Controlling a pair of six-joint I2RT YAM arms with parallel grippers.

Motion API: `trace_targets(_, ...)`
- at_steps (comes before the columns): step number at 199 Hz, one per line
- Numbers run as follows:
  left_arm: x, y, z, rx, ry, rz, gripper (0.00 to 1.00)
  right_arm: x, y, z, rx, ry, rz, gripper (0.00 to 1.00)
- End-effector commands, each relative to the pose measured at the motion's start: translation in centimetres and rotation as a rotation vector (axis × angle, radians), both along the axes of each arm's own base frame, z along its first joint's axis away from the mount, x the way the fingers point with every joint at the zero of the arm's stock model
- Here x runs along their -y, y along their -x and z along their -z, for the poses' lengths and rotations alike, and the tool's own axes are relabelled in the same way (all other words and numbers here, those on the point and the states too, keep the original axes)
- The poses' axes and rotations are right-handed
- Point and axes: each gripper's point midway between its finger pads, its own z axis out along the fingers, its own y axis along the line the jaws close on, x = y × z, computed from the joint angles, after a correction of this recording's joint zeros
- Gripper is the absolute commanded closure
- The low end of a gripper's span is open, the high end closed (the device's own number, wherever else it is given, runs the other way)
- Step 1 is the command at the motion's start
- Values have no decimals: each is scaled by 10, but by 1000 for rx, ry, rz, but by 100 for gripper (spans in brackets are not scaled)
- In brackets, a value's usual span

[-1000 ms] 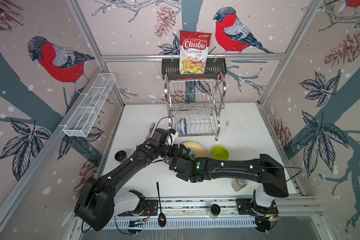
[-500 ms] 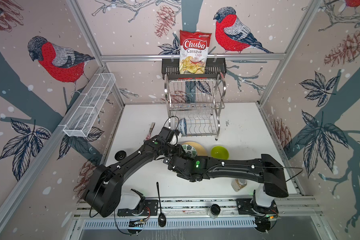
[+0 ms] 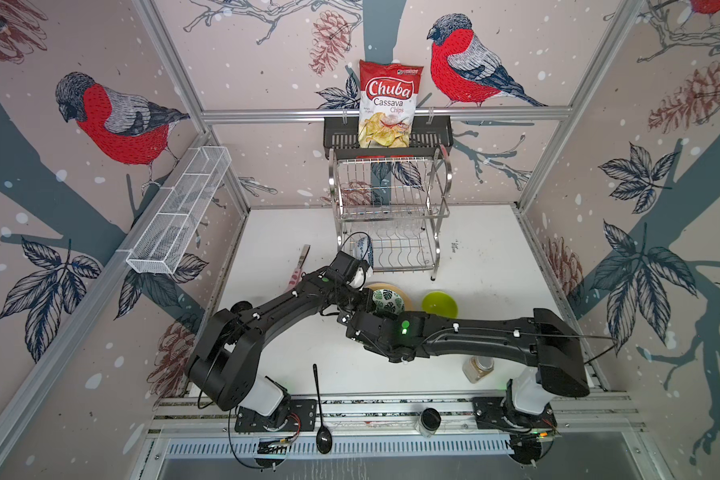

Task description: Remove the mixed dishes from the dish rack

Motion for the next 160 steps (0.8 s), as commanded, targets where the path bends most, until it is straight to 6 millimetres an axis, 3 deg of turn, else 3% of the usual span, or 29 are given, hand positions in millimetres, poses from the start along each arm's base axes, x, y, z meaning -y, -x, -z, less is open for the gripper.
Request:
trace_targets(1,1,1,-2,-5,6,1,100,-12,-12,-16,34,-157,79,50)
trace_targets(42,-1,-3,-5,-7,-27,-1,100,-17,-4,-26,-49,-304,86,43)
trace_targets(50,4,-12,-15,16,-22,0,100,-17,-2,-31,-64,-338,84,41)
trace_targets(75,6,-25,-23,45,-55,4,100,-18,7,-57,-120,-478,75,40)
trace_targets(102,4,-29,-16,47,-67,-2,100,-11,16,-94,-197,-667,54,39)
trace_targets(116,3,-27,-11,36,-64,-1,100,0,13,-110,-221,-765,66,38)
trace_targets(134,2,-28,-10,41,-60,-2,100,31,-5,-142,-220,-935,135,38)
trace_targets(160,-1,-32,-9,26,-23,-19,100,89,-48,-150,-177,-1106,344,38)
